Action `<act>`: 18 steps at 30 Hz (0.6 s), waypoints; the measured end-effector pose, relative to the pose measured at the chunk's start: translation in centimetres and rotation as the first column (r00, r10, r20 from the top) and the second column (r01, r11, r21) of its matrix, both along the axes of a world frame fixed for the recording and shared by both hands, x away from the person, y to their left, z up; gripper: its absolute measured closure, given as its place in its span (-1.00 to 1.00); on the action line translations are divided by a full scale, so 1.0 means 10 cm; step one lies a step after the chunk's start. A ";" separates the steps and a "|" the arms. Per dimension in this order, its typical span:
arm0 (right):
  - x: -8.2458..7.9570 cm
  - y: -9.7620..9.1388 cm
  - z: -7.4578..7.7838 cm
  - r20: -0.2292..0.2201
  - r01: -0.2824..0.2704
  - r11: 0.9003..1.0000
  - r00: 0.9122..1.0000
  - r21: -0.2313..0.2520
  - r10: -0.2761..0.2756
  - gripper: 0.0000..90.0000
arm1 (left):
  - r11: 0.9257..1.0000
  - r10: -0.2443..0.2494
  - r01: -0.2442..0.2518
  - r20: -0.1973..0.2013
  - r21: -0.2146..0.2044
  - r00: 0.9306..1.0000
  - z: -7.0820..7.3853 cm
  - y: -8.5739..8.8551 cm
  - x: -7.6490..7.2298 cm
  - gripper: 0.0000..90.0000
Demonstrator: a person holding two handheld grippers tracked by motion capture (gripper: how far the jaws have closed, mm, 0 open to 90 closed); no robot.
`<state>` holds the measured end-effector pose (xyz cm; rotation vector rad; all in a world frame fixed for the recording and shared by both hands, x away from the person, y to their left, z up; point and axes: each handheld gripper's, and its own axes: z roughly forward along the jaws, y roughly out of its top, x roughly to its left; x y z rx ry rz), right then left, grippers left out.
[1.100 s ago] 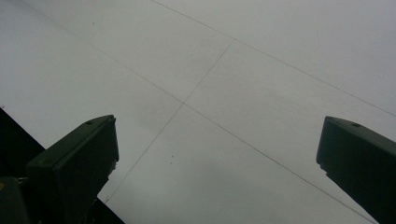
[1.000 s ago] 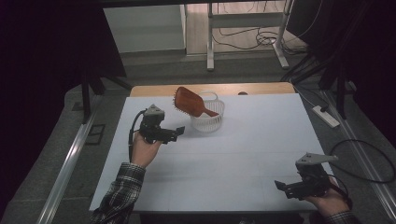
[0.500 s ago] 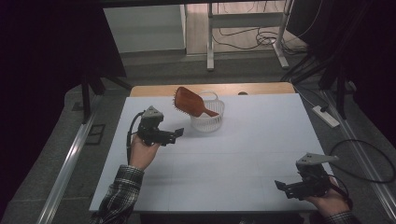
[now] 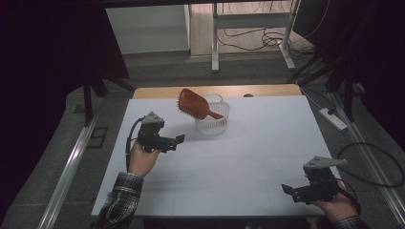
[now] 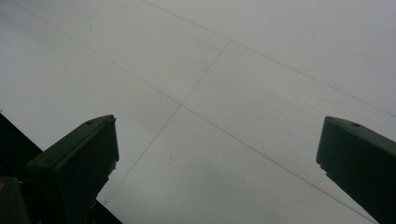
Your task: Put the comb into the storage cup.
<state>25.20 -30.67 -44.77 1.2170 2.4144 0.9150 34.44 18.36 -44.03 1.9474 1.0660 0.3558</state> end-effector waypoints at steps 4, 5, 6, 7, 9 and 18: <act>0.00 0.00 0.00 0.001 0.003 1.000 1.000 0.002 -0.003 -1.00 | 1.000 0.003 -0.003 0.000 -0.002 1.000 0.00 0.03 -0.03 -1.00; 0.00 0.00 0.00 0.002 0.004 1.000 1.000 0.003 -0.004 -1.00 | 1.000 0.002 -0.002 -0.001 -0.002 1.000 0.00 0.04 -0.05 -1.00; 0.00 0.00 0.00 0.003 0.005 1.000 1.000 0.002 -0.005 -1.00 | 1.000 0.001 -0.001 -0.002 -0.001 1.000 0.00 0.05 -0.07 -1.00; 0.00 0.00 0.00 0.003 0.006 1.000 1.000 0.002 -0.006 -1.00 | 1.000 0.002 -0.002 -0.002 0.002 1.000 -0.01 0.06 -0.09 -1.00; 0.00 0.00 0.00 0.003 0.006 1.000 1.000 0.003 -0.006 -1.00 | 1.000 0.000 0.000 -0.004 0.003 1.000 -0.02 0.07 -0.11 -1.00; 0.00 0.00 0.00 0.003 -0.004 1.000 1.000 0.001 0.004 -1.00 | 1.000 -0.005 0.005 -0.004 0.014 1.000 -0.03 0.09 -0.20 -1.00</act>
